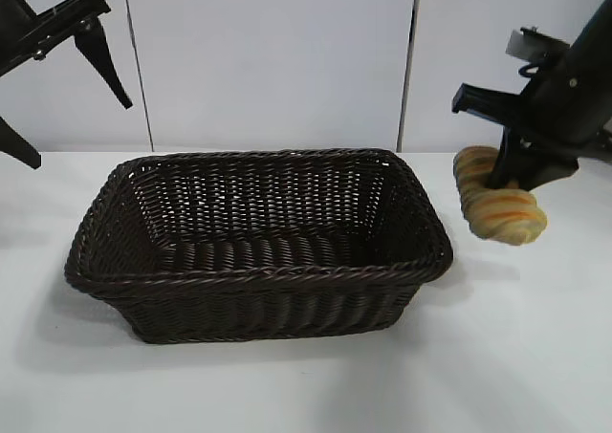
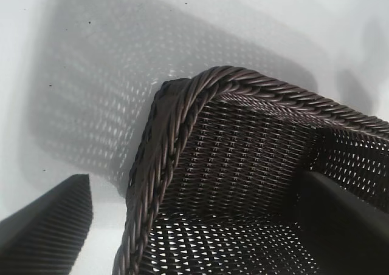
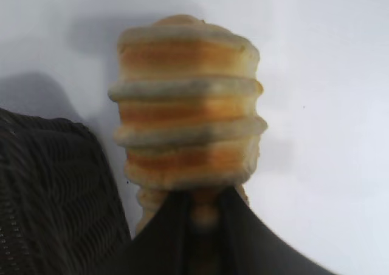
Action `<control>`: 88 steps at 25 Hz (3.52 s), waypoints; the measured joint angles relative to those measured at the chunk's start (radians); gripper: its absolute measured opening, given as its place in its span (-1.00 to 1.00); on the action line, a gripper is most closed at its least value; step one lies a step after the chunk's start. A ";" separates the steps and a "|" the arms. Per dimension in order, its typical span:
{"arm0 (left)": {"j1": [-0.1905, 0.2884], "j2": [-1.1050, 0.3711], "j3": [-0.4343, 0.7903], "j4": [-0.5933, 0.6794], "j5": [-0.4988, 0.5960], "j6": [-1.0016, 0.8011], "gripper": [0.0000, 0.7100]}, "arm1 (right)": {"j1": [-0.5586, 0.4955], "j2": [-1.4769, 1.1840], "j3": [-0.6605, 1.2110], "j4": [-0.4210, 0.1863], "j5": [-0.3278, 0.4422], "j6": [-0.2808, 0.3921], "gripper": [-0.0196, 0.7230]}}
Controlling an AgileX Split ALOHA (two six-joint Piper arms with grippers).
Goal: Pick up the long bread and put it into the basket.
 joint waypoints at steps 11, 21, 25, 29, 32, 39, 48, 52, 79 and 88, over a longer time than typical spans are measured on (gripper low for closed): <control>0.000 0.000 0.000 0.000 0.000 0.000 0.86 | 0.208 0.003 -0.080 0.148 0.015 -0.806 -0.72; 0.000 0.000 0.000 0.000 0.000 0.000 0.86 | 0.321 0.133 -0.080 0.159 -0.135 -1.056 -0.72; 0.000 0.000 0.000 0.000 0.000 0.000 0.86 | 0.347 0.200 -0.080 0.177 -0.164 -1.052 -0.72; 0.000 0.000 0.000 0.000 0.000 0.000 0.86 | 0.352 0.212 -0.080 0.184 -0.169 -1.019 -0.63; 0.000 0.000 0.000 0.000 0.000 0.000 0.86 | 0.353 0.212 -0.080 0.183 -0.169 -1.007 -0.06; 0.000 0.000 0.000 0.000 0.000 0.000 0.86 | 0.349 0.150 -0.110 0.173 -0.114 -0.774 0.88; 0.000 0.000 0.000 0.000 0.002 0.000 0.86 | 0.209 0.061 -0.211 0.038 0.115 -0.002 0.92; 0.000 0.000 0.000 0.000 0.004 0.000 0.86 | 0.140 0.061 -0.211 0.016 0.190 0.063 0.92; 0.000 0.000 0.000 -0.020 0.016 -0.001 0.86 | 0.102 0.051 -0.211 0.015 0.249 0.096 0.92; 0.000 0.000 0.000 -0.099 0.016 -0.001 0.86 | 0.102 0.051 -0.211 0.013 0.249 0.098 0.92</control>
